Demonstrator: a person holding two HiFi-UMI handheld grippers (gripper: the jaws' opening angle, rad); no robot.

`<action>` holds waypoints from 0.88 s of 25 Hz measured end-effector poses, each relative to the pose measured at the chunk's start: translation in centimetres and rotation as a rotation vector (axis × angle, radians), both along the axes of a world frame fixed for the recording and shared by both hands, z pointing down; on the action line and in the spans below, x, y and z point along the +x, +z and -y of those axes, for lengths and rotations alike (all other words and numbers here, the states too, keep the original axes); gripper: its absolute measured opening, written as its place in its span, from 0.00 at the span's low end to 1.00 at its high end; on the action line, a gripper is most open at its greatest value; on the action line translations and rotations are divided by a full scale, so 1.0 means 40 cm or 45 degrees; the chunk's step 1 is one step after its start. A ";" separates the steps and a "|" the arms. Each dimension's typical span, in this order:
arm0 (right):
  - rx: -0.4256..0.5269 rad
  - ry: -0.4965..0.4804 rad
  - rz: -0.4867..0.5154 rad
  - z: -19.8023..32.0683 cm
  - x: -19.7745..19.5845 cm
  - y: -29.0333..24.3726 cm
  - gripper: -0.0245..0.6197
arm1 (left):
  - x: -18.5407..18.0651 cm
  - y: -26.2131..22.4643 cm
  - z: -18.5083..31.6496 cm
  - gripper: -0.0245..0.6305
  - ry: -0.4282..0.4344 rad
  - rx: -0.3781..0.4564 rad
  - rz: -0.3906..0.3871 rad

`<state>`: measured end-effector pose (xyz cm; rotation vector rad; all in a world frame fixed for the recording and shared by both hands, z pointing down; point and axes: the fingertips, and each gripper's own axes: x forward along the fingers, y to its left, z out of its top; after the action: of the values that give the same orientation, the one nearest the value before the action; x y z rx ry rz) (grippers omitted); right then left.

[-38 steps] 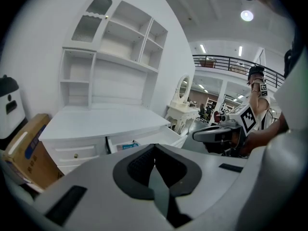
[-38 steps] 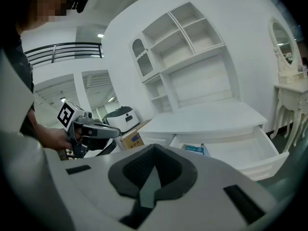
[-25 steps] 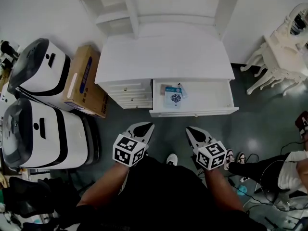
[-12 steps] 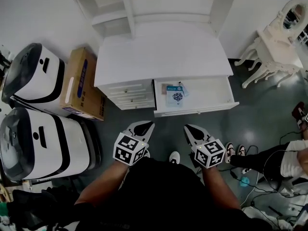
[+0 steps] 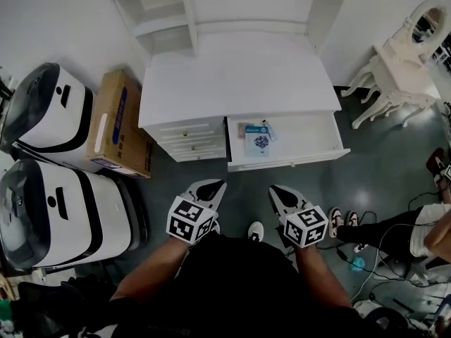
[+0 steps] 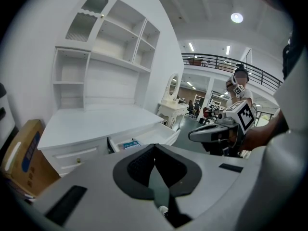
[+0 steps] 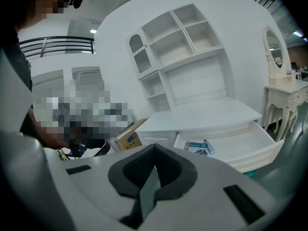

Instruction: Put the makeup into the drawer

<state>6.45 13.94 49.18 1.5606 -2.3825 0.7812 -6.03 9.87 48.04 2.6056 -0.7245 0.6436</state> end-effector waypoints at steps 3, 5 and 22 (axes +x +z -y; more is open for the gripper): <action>-0.003 -0.001 -0.005 -0.002 -0.002 0.001 0.08 | 0.001 -0.002 -0.001 0.05 0.003 0.004 -0.006; -0.002 0.001 -0.006 -0.001 -0.001 0.000 0.08 | 0.002 -0.004 0.000 0.05 0.005 0.005 -0.008; 0.001 -0.009 -0.013 0.004 -0.002 -0.002 0.08 | -0.004 -0.007 0.006 0.05 -0.005 0.009 -0.011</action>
<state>6.37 13.76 49.09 1.5523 -2.3800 0.7689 -6.18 9.65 47.75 2.6114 -0.7301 0.6289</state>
